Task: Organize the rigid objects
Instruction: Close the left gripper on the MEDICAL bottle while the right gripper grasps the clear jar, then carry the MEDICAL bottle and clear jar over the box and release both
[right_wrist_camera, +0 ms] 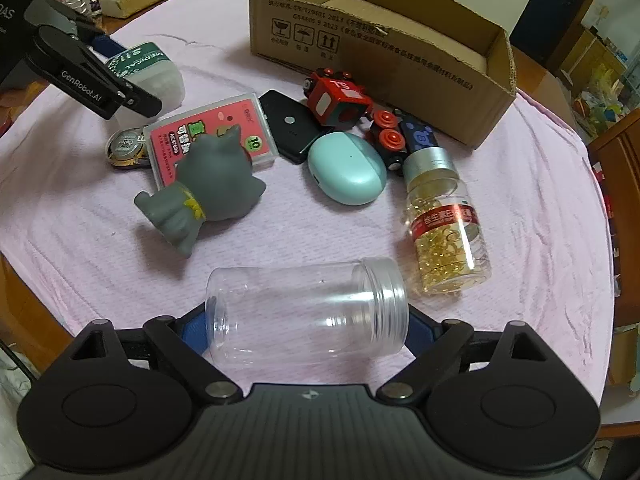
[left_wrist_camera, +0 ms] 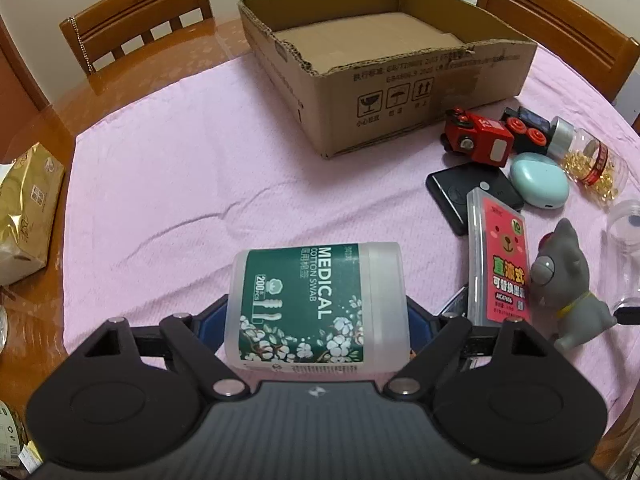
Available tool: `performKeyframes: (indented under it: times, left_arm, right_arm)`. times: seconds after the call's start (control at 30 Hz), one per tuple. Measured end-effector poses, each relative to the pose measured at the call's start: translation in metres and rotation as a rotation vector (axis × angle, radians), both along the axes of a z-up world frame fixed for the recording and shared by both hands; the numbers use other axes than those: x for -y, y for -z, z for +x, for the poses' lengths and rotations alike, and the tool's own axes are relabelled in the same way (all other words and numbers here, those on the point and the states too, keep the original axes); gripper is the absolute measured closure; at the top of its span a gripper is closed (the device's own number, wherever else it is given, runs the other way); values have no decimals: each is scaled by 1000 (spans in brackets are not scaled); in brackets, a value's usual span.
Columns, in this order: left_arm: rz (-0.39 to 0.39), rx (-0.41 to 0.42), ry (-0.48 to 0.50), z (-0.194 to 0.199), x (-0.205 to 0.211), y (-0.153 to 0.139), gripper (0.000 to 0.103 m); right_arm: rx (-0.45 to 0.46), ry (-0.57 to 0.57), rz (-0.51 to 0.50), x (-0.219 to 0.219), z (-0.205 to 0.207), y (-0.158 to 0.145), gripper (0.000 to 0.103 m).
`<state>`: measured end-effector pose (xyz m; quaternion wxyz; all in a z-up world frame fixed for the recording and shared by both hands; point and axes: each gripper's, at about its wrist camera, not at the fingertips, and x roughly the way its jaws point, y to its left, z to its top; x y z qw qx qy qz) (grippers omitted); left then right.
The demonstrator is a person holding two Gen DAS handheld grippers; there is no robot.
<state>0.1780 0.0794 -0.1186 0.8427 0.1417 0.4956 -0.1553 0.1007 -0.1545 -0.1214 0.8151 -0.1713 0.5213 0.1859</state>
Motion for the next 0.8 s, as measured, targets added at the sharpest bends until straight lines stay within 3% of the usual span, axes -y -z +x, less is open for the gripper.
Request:
performKeyframes:
  times: [0.2, 0.4, 0.8]
  left_arm:
    - [0, -25, 8, 1, 0, -11, 20]
    - [-4, -31, 29, -1, 5, -43, 21]
    - [-44, 98, 105, 26, 40, -121, 21]
  right_arm:
    - [-27, 10, 21, 2, 6, -10, 10]
    - [-6, -15, 39, 4, 18, -39, 10]
    - [140, -85, 110, 9, 76, -99, 10]
